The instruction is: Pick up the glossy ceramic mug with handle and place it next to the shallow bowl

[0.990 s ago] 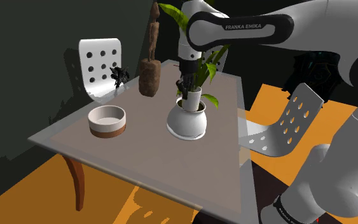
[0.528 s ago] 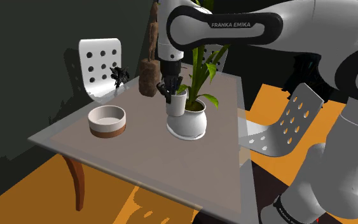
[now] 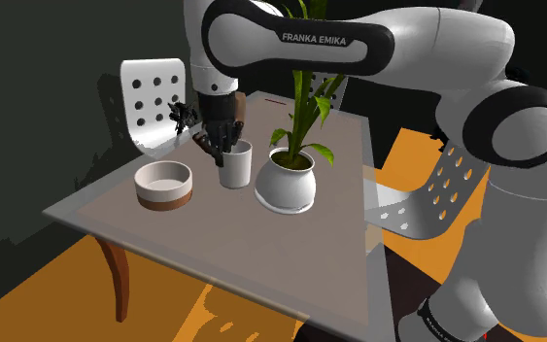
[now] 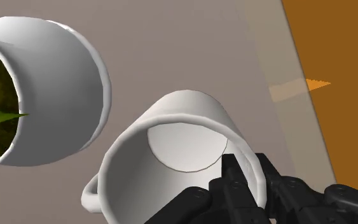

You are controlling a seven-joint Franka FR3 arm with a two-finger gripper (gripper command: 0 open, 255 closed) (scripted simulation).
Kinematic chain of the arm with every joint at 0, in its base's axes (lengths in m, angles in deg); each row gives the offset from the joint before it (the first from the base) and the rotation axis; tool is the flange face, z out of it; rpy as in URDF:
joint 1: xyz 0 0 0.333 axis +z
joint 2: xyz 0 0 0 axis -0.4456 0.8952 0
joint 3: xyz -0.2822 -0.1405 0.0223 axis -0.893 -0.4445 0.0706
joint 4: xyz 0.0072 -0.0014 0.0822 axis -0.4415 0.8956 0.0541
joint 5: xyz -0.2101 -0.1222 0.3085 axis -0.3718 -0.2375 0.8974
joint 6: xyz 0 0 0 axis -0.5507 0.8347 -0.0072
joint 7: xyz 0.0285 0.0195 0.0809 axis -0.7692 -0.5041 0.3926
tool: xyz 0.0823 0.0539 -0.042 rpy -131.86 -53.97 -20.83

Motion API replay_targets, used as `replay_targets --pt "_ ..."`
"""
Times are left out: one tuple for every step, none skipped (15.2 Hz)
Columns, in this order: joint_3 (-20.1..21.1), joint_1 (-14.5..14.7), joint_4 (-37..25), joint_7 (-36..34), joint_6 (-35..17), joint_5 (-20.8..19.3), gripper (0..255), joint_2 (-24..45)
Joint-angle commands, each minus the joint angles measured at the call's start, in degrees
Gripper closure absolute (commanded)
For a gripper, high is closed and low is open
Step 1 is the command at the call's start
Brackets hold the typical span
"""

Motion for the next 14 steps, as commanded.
replay_targets --pt "0.6 1.9 -5.7 -2.1 2.1 -0.6 255 3.8" --pt "0.8 2.9 -9.1 -3.0 3.3 -0.9 255 6.0" --pt "1.0 4.0 -12.9 -3.9 4.7 -1.2 255 8.4" --pt "1.1 5.1 -17.2 -4.7 6.4 -1.6 255 11.1" --pt "1.1 6.1 -20.8 -5.3 7.8 -1.9 255 13.3" --pt "1.1 5.9 -19.2 -5.4 6.7 -1.8 255 12.8" --pt "1.1 5.8 -17.7 -5.4 5.7 -1.7 255 12.4" --pt "1.2 5.7 -16.3 -5.5 4.7 -1.7 255 12.0" --pt "1.2 5.5 -15.0 -5.5 3.7 -1.6 255 11.7" --pt "1.2 5.4 -13.7 -5.6 2.7 -1.6 255 11.4" --pt "1.2 5.3 -12.6 -5.6 1.8 -1.6 255 11.1" --pt "1.2 5.2 -11.4 -5.7 0.9 -1.5 255 10.9" --pt "1.2 5.2 -10.3 -5.7 0.0 -1.5 255 10.7" --pt "1.2 5.1 -9.3 -5.8 -0.9 -1.5 255 10.6"
